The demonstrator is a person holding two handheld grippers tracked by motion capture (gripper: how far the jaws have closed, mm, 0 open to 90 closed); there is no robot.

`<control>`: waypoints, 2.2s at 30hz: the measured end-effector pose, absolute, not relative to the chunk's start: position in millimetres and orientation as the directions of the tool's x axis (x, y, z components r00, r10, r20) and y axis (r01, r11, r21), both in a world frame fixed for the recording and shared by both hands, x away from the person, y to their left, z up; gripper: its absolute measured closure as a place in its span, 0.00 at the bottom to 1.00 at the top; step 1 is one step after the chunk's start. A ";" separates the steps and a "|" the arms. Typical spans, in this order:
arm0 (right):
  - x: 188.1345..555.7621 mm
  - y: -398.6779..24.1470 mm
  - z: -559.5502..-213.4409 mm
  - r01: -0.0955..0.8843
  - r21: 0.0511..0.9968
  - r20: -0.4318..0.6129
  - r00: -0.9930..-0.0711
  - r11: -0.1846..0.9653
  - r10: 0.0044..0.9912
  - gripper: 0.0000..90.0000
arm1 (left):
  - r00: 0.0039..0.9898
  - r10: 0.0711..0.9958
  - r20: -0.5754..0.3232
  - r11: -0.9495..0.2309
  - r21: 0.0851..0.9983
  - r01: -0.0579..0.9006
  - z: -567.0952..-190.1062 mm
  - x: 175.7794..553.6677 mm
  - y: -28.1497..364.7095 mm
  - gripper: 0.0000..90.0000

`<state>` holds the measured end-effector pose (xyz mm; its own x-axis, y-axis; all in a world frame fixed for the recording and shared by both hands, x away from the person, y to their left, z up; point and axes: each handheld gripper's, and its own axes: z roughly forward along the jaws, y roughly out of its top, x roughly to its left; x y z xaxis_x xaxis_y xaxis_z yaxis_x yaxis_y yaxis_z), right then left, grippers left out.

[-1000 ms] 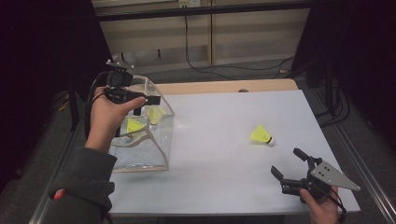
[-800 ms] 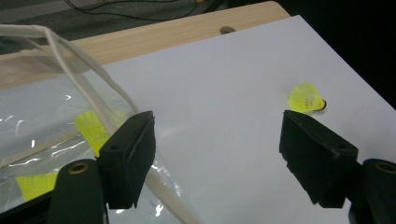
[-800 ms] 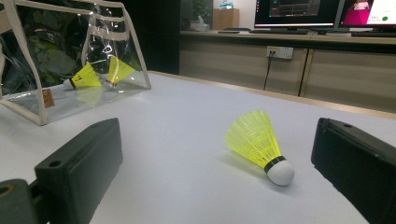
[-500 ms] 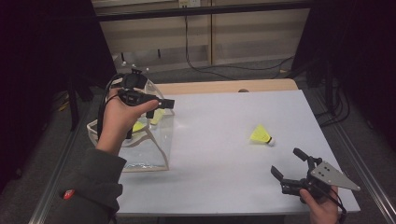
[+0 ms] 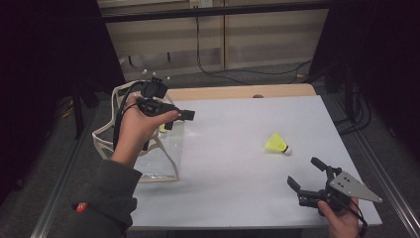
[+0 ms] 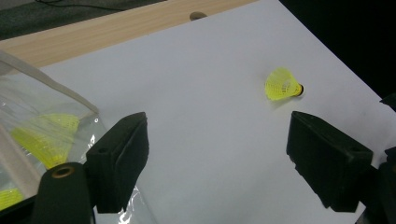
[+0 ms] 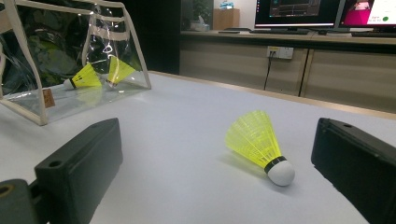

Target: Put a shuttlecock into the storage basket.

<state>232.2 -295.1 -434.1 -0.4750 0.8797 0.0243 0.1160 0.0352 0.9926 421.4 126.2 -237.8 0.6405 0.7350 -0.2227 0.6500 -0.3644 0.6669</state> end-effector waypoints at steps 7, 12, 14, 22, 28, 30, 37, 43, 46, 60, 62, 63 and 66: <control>232.3 -295.5 -434.6 0.118 0.992 0.024 -0.478 0.037 0.878 0.02 | 0.651 0.722 -0.233 -0.373 0.661 0.651 -243.3 421.5 116.9 0.22; 232.3 -295.4 -434.2 0.115 0.993 0.025 -0.478 0.034 0.878 0.02 | 0.660 0.712 -0.238 -0.381 0.659 0.649 -247.1 421.3 110.6 0.19; 232.4 -295.4 -434.6 0.115 0.993 0.024 -0.478 0.035 0.878 0.02 | 0.664 0.709 -0.238 -0.385 0.658 0.647 -248.9 420.9 107.9 0.19; 232.3 -295.1 -434.5 0.117 0.993 0.025 -0.479 0.035 0.877 0.02 | 0.678 0.693 -0.245 -0.399 0.652 0.644 -256.6 420.0 96.3 0.17; 232.4 -295.2 -434.5 0.116 0.993 0.026 -0.478 0.034 0.878 0.02 | 0.690 0.678 -0.252 -0.416 0.643 0.643 -262.5 419.5 88.6 0.17; 232.4 -295.4 -434.4 0.115 0.993 0.025 -0.479 0.035 0.878 0.02 | 0.691 0.678 -0.252 -0.416 0.643 0.643 -263.8 419.5 86.8 0.16; 232.5 -294.9 -434.4 0.117 0.992 0.026 -0.478 0.035 0.878 0.02 | 0.699 0.670 -0.251 -0.429 0.637 0.640 -271.0 419.4 80.3 0.15; 232.5 -295.8 -434.5 0.116 0.993 0.026 -0.478 0.034 0.878 0.02 | 0.706 0.660 -0.256 -0.440 0.630 0.640 -280.1 419.3 74.5 0.15; 232.5 -295.7 -434.6 0.115 0.993 0.023 -0.479 0.037 0.878 0.02 | 0.709 0.656 -0.259 -0.442 0.630 0.638 -285.8 419.4 71.0 0.14; 232.4 -295.6 -434.3 0.115 0.993 0.025 -0.479 0.035 0.878 0.02 | 0.734 0.633 -0.247 -0.471 0.630 0.618 -305.0 418.8 55.2 0.12; 232.3 -295.7 -434.3 0.115 0.993 0.024 -0.479 0.036 0.877 0.02 | 0.736 0.630 -0.246 -0.472 0.631 0.615 -308.1 418.8 53.0 0.12; 232.3 -295.7 -434.3 0.114 0.993 0.023 -0.479 0.036 0.877 0.02 | 0.737 0.629 -0.247 -0.476 0.628 0.616 -309.2 418.6 52.2 0.12; 232.3 -295.4 -434.4 0.115 0.993 0.022 -0.480 0.038 0.877 0.02 | 0.738 0.628 -0.248 -0.473 0.632 0.614 -313.4 418.2 49.3 0.11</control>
